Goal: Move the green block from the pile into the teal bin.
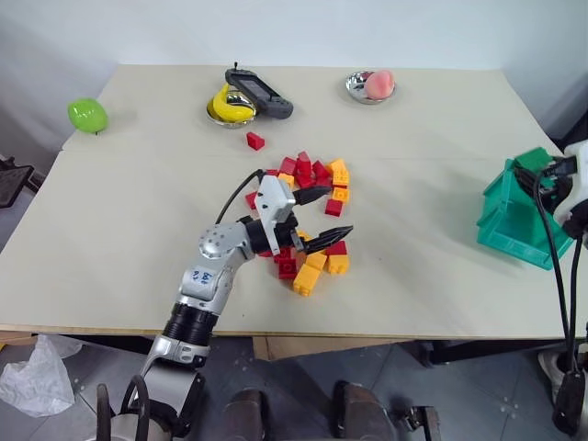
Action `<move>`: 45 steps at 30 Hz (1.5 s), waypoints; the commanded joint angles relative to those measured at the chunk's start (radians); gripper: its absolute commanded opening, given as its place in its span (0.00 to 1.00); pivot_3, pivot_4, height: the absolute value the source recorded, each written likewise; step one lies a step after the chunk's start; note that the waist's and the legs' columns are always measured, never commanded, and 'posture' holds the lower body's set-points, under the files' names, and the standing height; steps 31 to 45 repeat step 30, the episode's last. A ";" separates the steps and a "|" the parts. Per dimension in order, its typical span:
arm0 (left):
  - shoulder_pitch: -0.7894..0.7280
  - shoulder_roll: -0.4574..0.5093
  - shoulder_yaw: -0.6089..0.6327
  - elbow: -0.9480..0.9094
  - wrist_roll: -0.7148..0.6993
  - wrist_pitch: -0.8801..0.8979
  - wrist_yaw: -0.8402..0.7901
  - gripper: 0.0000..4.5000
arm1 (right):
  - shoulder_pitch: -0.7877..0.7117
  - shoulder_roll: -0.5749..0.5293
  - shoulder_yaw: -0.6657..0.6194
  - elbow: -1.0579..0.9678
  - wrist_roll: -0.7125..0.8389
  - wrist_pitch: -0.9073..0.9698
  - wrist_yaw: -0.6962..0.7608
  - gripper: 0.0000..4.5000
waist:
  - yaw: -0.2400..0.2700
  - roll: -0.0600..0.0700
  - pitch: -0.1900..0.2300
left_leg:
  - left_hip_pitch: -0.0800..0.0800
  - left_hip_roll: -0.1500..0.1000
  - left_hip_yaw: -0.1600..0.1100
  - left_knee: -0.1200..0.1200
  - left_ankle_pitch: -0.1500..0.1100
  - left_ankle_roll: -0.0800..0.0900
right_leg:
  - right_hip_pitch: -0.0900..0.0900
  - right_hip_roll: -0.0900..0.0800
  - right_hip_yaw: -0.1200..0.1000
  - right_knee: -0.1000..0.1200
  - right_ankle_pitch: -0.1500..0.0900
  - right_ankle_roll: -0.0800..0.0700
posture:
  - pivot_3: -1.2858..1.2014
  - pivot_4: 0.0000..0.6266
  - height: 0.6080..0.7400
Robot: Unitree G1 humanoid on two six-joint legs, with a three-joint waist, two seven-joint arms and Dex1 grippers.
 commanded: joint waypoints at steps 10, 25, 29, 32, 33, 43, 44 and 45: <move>0.044 0.060 0.043 -0.058 0.008 -0.041 -0.022 1.00 | -0.018 -0.035 -0.070 0.087 0.053 -0.030 -0.089 0.96 | 0.002 0.000 0.000 | 0.000 0.000 0.000 0.000 0.000 0.000 | 0.000 0.000 0.000 0.000 0.000 0.000 | 0.52 0.24 1.00; 0.371 0.390 0.326 -0.170 -0.017 -0.018 -0.017 1.00 | 0.326 0.131 0.211 -0.400 0.354 -0.305 0.626 0.99 | 0.007 0.000 0.000 | 0.000 0.001 -0.001 0.002 0.000 0.001 | 0.002 0.000 0.000 -0.001 0.000 0.000 | 0.52 0.24 1.00; 0.548 0.451 0.415 -0.250 -0.040 -0.032 -0.035 1.00 | 0.333 0.158 0.223 -0.316 0.338 -0.344 0.632 0.99 | 0.003 0.000 0.000 | 0.001 0.001 -0.001 0.001 -0.001 0.001 | 0.002 0.000 0.000 -0.001 0.000 0.000 | 0.52 0.24 1.00; 0.567 0.448 0.430 -0.268 -0.047 -0.035 -0.024 1.00 | 0.331 0.165 0.222 -0.301 0.334 -0.356 0.625 0.99 | 0.003 0.000 0.000 | 0.001 0.001 -0.001 0.001 -0.001 0.001 | 0.002 0.000 0.000 -0.001 0.000 0.000 | 0.52 0.24 1.00; 0.567 0.448 0.430 -0.268 -0.047 -0.035 -0.024 1.00 | 0.331 0.165 0.222 -0.301 0.334 -0.356 0.625 0.99 | 0.003 0.000 0.000 | 0.001 0.001 -0.001 0.001 -0.001 0.001 | 0.002 0.000 0.000 -0.001 0.000 0.000 | 0.52 0.24 1.00; 0.567 0.448 0.430 -0.268 -0.047 -0.035 -0.024 1.00 | 0.331 0.165 0.222 -0.301 0.334 -0.356 0.625 0.99 | 0.003 0.000 0.000 | 0.001 0.001 -0.001 0.001 -0.001 0.001 | 0.002 0.000 0.000 -0.001 0.000 0.000 | 0.52 0.24 1.00; 0.567 0.448 0.430 -0.268 -0.047 -0.035 -0.024 1.00 | 0.331 0.165 0.222 -0.301 0.334 -0.356 0.625 0.99 | 0.003 0.000 0.000 | 0.001 0.001 -0.001 0.001 -0.001 0.001 | 0.002 0.000 0.000 -0.001 0.000 0.000 | 0.52 0.24 1.00; 0.567 0.448 0.430 -0.268 -0.047 -0.035 -0.024 1.00 | 0.331 0.165 0.222 -0.301 0.334 -0.356 0.625 0.99 | 0.003 0.000 0.000 | 0.001 0.001 -0.001 0.001 -0.001 0.001 | 0.002 0.000 0.000 -0.001 0.000 0.000 | 0.52 0.24 1.00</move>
